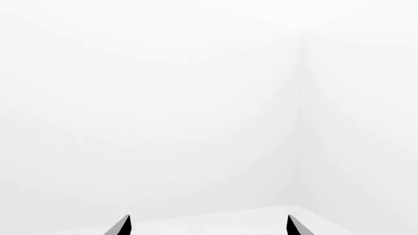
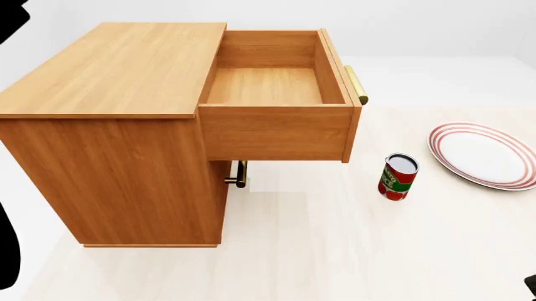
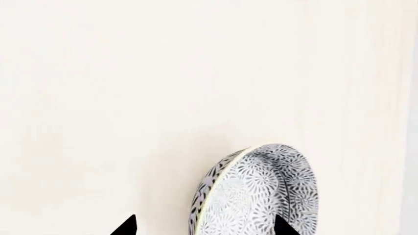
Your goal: Put the bowl in the top drawer of the cabinet.
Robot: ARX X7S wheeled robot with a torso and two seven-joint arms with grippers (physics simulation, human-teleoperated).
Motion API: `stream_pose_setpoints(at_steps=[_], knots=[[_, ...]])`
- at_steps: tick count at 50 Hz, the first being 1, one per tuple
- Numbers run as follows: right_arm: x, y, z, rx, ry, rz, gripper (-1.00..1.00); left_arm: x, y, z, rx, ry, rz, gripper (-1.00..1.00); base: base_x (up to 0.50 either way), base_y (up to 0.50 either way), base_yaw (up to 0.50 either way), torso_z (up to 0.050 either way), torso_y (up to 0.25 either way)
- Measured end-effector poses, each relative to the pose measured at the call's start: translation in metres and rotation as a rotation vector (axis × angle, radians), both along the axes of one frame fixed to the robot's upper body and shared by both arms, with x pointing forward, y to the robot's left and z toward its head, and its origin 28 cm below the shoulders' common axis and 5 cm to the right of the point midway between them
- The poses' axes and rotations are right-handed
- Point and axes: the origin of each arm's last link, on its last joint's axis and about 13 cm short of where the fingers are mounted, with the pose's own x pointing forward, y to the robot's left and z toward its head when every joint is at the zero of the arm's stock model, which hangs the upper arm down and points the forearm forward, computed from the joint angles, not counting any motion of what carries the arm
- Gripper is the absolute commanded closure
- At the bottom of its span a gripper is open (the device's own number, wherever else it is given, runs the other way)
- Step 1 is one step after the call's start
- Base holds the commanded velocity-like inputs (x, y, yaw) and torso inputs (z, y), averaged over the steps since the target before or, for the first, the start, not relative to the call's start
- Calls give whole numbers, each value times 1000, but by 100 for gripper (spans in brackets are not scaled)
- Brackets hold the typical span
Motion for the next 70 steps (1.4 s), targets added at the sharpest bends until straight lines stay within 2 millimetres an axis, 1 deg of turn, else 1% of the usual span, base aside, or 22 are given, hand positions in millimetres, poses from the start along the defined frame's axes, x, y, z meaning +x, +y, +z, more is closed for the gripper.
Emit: stream_pose_setpoints(at_steps=[19, 20, 31, 35, 38, 50, 58, 61, 65, 70], knots=[[5, -1, -43, 12, 38, -16, -100, 3, -1, -3, 2, 12, 2, -100, 0, 0, 0, 0, 0], [5, 0, -45, 13, 41, -18, 100, 3, -1, -3, 2, 13, 3, -100, 0, 0, 0, 0, 0], [15, 9, -56, 14, 58, -43, 100, 5, -1, -4, 1, 18, 4, -100, 0, 0, 0, 0, 0], [18, 12, -55, 8, 58, -50, 100, 5, -1, -5, 0, 18, 4, -100, 0, 0, 0, 0, 0], [17, 13, -50, 2, 55, -57, 100, 5, -1, -5, -2, 17, 4, -100, 0, 0, 0, 0, 0], [-3, 12, -17, -7, 40, -92, 100, 6, 1, -5, -16, 13, -2, -100, 0, 0, 0, 0, 0], [-30, 1, 9, -4, 14, -91, 100, 5, 2, -5, -26, 7, -8, -100, 0, 0, 0, 0, 0], [-38, -2, 21, -9, 3, -78, 100, 4, 2, -4, -29, 5, -11, -100, 0, 0, 0, 0, 0], [-40, -4, 38, -22, -11, -43, 100, 4, 2, -4, -31, 2, -13, -100, 0, 0, 0, 0, 0], [-33, -1, 60, -37, -25, 19, 100, 3, 2, -3, -34, -2, -15, -100, 0, 0, 0, 0, 0]])
